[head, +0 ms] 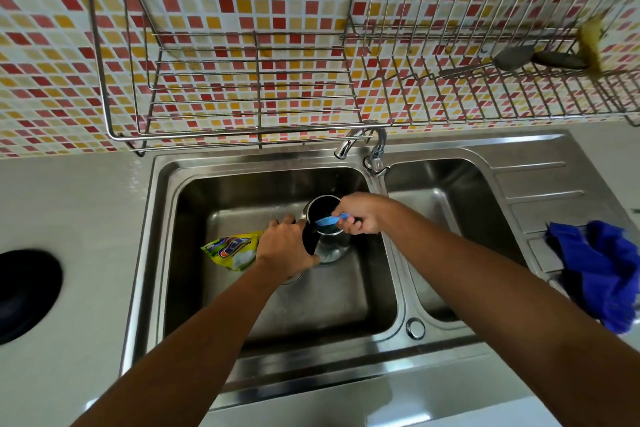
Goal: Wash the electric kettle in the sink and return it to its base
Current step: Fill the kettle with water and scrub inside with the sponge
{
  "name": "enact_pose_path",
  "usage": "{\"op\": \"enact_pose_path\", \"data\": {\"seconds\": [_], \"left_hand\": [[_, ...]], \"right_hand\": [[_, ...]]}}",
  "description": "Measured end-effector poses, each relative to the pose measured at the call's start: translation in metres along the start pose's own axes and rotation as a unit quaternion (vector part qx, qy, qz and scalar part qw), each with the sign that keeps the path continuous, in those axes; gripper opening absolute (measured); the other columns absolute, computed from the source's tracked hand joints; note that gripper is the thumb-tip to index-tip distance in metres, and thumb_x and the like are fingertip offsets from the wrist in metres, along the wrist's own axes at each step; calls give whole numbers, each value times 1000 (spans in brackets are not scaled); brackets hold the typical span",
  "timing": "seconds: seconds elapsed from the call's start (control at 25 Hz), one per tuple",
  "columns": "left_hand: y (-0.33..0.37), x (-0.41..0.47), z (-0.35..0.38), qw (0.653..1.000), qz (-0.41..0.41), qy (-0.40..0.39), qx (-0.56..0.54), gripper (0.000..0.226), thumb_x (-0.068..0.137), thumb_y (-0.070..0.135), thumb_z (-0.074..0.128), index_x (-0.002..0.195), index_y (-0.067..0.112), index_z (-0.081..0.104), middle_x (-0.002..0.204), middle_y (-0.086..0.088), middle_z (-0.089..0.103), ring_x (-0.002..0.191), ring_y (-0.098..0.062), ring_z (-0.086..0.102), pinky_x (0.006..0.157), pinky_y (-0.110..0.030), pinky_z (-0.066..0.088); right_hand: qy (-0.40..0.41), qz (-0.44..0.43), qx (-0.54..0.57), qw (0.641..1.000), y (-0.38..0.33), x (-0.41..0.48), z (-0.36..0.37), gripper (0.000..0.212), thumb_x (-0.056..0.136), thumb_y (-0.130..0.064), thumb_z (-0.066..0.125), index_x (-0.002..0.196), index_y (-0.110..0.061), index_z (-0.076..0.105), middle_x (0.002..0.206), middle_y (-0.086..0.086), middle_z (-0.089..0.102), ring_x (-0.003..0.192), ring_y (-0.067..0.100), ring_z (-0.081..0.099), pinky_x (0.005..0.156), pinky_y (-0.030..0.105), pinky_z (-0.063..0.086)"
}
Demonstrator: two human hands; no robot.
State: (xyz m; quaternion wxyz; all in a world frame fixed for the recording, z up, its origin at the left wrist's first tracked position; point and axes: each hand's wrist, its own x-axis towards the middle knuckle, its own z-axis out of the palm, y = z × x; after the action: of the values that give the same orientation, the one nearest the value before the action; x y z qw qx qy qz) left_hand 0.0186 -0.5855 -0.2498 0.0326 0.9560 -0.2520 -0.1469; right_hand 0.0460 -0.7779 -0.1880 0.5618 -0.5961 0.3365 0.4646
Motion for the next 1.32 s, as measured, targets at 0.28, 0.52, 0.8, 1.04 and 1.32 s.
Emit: {"op": "enact_pose_path", "data": {"seconds": [0.28,0.52,0.8,1.04,1.32], "left_hand": [[2,-1,-2,999,-34,-13,-33,90,52,76,35,121,23,61,112,-2,64,108,-27,59,94,-42,47],[2,-3,-6,999,-24,-21,-37,84,60,74,52,126,23,57,117,-2,63,113,-27,58,101,-42,44],[4,-6,-12,1000,15,-12,11,74,76,65,61,134,20,55,125,0,63,120,-22,52,101,-39,40],[-1,-3,-4,1000,-8,-22,-17,82,64,76,50,129,26,56,121,2,64,111,-24,57,94,-39,43],[-3,-4,-6,1000,30,-1,6,72,69,70,52,125,26,60,118,4,66,112,-20,56,94,-38,42]], "right_hand": [[-21,-19,178,984,-3,-11,4,13,98,-7,33,88,-4,42,48,1,34,25,4,31,27,14,20],[-64,-62,517,851,40,-20,-6,19,98,-5,30,103,7,44,57,3,35,26,10,37,24,17,27],[40,-76,644,760,-5,22,50,21,90,7,27,79,-3,41,72,11,42,56,16,41,34,14,40],[-107,-107,780,607,50,-17,52,25,74,12,31,84,-4,47,49,8,39,39,14,39,30,18,35],[-29,-78,592,802,22,6,56,26,91,3,24,73,-11,36,38,4,34,24,12,35,26,15,25]]}}
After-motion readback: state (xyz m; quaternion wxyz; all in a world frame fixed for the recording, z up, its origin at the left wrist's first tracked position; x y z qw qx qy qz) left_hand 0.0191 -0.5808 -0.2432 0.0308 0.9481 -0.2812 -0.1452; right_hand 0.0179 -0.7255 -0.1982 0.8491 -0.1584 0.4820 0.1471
